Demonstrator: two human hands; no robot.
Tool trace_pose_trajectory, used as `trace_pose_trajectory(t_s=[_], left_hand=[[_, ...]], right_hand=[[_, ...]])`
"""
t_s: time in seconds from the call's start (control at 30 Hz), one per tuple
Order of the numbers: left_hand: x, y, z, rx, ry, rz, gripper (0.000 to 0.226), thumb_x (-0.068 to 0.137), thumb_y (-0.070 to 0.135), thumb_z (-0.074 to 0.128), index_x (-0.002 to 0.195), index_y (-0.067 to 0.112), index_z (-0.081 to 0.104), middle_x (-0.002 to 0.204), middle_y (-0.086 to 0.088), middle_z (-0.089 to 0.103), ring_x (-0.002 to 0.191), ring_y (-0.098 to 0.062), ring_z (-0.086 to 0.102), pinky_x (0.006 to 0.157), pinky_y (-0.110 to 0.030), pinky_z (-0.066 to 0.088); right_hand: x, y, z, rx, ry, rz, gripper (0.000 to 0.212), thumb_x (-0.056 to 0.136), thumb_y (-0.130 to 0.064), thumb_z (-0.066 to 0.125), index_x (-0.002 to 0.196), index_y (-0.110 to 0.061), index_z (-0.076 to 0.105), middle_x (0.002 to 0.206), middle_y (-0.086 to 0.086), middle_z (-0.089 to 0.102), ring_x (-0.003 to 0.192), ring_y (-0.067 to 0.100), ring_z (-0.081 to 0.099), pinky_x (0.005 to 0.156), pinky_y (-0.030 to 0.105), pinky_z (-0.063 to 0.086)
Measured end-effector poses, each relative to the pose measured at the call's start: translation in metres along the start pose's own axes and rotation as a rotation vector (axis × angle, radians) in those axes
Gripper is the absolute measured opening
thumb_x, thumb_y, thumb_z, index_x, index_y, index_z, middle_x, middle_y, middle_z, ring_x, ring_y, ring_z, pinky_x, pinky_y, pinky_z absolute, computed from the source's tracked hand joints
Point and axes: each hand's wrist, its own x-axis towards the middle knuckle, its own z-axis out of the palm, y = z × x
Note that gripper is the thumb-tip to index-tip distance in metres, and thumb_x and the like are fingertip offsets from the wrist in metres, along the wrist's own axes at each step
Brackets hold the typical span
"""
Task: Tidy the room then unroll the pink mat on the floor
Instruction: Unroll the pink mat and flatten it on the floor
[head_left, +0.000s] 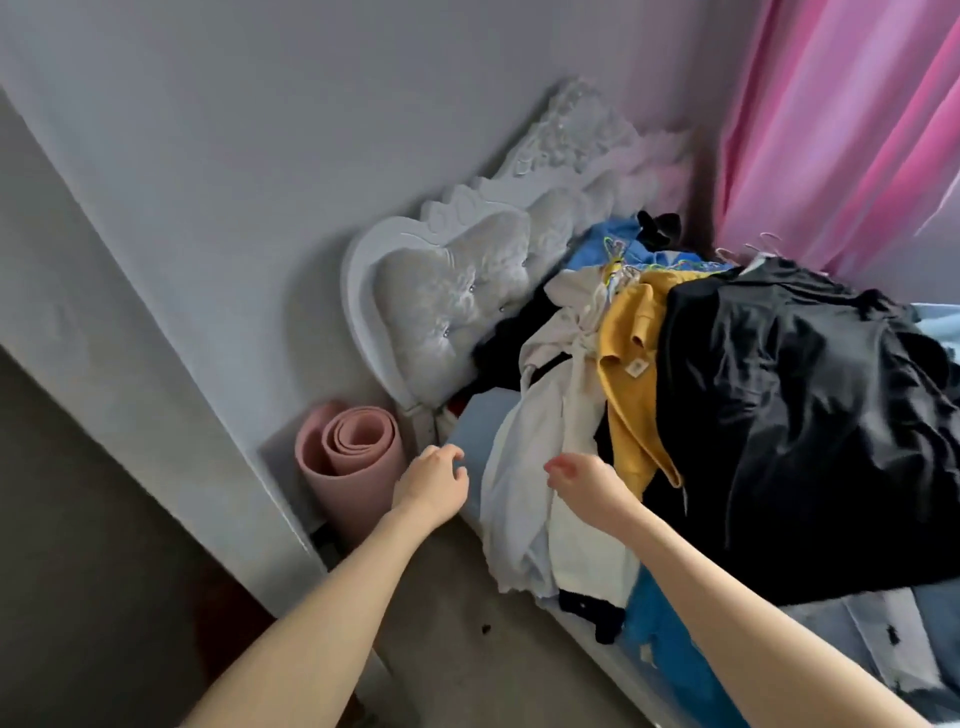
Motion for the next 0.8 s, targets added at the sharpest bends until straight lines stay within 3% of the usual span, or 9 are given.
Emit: trace_pose_trajectory(t_s=[0.1,0.23,0.33,0.57,0.73,0.8], left_hand=[[0.033,-0.003,0.006,-0.038,0.013,-0.118,0.039,0.095,0.022,0.042,0.134,0.015,0.046,0.139,-0.008,0.047,0.126,-0.024,0.048,0.102,-0.036,0.041],[0.067,-0.015,0.019,-0.064,0.033,-0.280,0.043,0.095,0.023,0.045,0.137,0.015,0.042,0.143,-0.007,0.042,0.130,-0.024,0.044,0.103,-0.038,0.041],[0.088,-0.033,0.028,-0.032,0.019,-0.368,0.047,0.095,0.023,0.046,0.140,0.014,0.037,0.148,-0.007,0.033,0.135,-0.026,0.036,0.105,-0.039,0.041],[0.182,-0.094,0.042,0.036,-0.028,-0.541,0.066,0.091,0.020,0.052,0.147,0.019,0.017,0.157,-0.010,0.014,0.146,-0.032,0.011,0.112,-0.049,0.035],[0.262,-0.156,0.057,0.159,-0.153,-0.536,0.073,0.088,0.025,0.056,0.148,0.018,0.015,0.158,-0.011,0.012,0.146,-0.034,0.010,0.112,-0.050,0.032],[0.291,-0.179,0.063,0.168,-0.181,-0.530,0.073,0.088,0.025,0.055,0.148,0.017,0.014,0.159,-0.010,0.011,0.146,-0.033,0.008,0.113,-0.051,0.029]], right_hand=[[0.057,-0.007,0.001,0.063,-0.063,-0.026,0.031,0.095,-0.014,0.044,0.120,-0.005,0.059,0.118,0.016,0.065,0.111,0.032,0.060,0.093,0.035,0.046],[0.134,-0.017,0.020,0.073,-0.172,-0.012,0.033,0.094,-0.013,0.040,0.113,0.005,0.060,0.111,0.024,0.066,0.104,0.040,0.061,0.079,0.036,0.049],[0.170,-0.028,0.038,0.098,-0.235,0.011,0.033,0.094,-0.013,0.040,0.109,0.008,0.060,0.108,0.027,0.065,0.102,0.041,0.061,0.088,0.044,0.050],[0.252,-0.038,0.086,0.162,-0.288,0.117,0.030,0.097,-0.015,0.039,0.109,0.000,0.062,0.093,0.010,0.062,0.099,0.030,0.062,0.092,0.041,0.052],[0.317,-0.046,0.131,0.078,-0.353,0.176,0.033,0.098,-0.016,0.037,0.119,-0.006,0.059,0.110,0.012,0.065,0.094,0.022,0.057,0.082,0.030,0.048],[0.340,-0.050,0.147,0.042,-0.381,0.152,0.034,0.098,-0.017,0.036,0.126,-0.011,0.055,0.121,0.010,0.063,0.101,0.020,0.057,0.080,0.023,0.041]])
